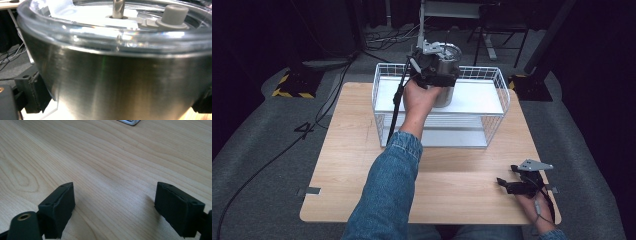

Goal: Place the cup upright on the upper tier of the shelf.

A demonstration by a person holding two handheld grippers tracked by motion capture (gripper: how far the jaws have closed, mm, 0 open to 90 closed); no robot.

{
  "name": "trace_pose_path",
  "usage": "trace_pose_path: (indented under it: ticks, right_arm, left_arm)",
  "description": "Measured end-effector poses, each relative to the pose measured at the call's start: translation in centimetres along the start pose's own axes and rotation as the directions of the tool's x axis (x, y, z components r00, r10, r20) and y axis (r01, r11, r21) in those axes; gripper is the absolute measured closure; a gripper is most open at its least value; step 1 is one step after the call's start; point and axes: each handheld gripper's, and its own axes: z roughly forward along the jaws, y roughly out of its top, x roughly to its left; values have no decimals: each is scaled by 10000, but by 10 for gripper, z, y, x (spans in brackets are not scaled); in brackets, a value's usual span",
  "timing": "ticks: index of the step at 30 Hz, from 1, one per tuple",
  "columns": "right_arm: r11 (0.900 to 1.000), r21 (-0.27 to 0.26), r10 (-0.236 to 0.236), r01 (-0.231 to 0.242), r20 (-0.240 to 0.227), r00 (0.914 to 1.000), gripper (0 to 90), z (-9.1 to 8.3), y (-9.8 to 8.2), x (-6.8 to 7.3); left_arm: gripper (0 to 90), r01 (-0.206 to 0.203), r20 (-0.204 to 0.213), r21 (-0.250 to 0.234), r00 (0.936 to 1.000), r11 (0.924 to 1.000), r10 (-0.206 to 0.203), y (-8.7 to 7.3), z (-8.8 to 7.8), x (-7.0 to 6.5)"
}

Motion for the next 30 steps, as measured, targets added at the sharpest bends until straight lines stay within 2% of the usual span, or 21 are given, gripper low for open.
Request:
trace_pose_path:
  ticks: [5,7,10,16,22,25,30]
  right_arm:
    - [10000,8,-21,21,13,10000,171,0,0,0]
    - [10000,7,-19,19,12,10000,171,0,0,0]
    - [10000,5,-2,2,1,10000,171,0,0,0]
    - [10000,6,-19,19,8,10000,171,0,0,0]
    - [10000,-2,-9,9,0,10000,171,0,0,0]
    - [10000,20,-39,39,-6,10000,171,0,0,0]
    - [10000,5,12,-12,-27,10000,170,0,0,0]
  left_arm:
    - [33,38,-23,-259,10000,9997,-38,-5,-2,0]
    - [33,-84,-82,-270,9999,9996,82,-6,-3,-1]
    - [32,-45,-77,-248,10000,9997,43,-6,-3,0]
    - [5,256,-158,-260,9995,9993,-260,-6,0,-1]
    - [0,411,1,-493,9992,9979,-411,-3,-4,-1]
    - [0,217,-149,-601,9996,9980,-226,-3,-8,-1]
    - [0,0,-103,-797,9999,9968,-8,-1,-18,-2]
